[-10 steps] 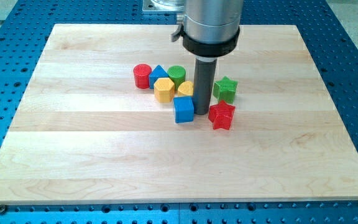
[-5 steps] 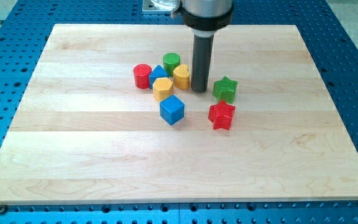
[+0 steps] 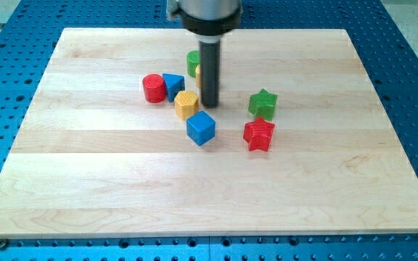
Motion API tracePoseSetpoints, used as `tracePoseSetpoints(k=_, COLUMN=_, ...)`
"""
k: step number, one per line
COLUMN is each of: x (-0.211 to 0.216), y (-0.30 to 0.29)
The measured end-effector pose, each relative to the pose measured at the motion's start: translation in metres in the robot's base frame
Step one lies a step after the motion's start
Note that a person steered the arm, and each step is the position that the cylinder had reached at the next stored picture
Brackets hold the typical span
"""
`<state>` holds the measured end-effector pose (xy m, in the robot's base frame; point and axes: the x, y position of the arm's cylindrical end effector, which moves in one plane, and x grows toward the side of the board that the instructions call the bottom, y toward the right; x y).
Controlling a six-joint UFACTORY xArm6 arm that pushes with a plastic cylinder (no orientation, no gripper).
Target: Keep heart and green circle parallel to each other
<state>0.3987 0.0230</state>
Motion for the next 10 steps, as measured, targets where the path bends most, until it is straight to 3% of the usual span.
tracePoseSetpoints(k=1, x=-0.031, y=0.0)
tracePoseSetpoints(k=3, x=-0.084, y=-0.117)
tracePoseSetpoints(k=4, x=-0.047, y=-0.071)
tracePoseSetpoints(k=5, x=-0.05, y=-0.011)
tracePoseSetpoints(k=6, x=-0.096, y=-0.029)
tracePoseSetpoints(k=7, x=-0.099, y=-0.105)
tracePoseSetpoints(k=8, x=-0.072, y=-0.098)
tracePoseSetpoints(k=9, x=-0.069, y=-0.128)
tracePoseSetpoints(k=10, x=-0.097, y=-0.181)
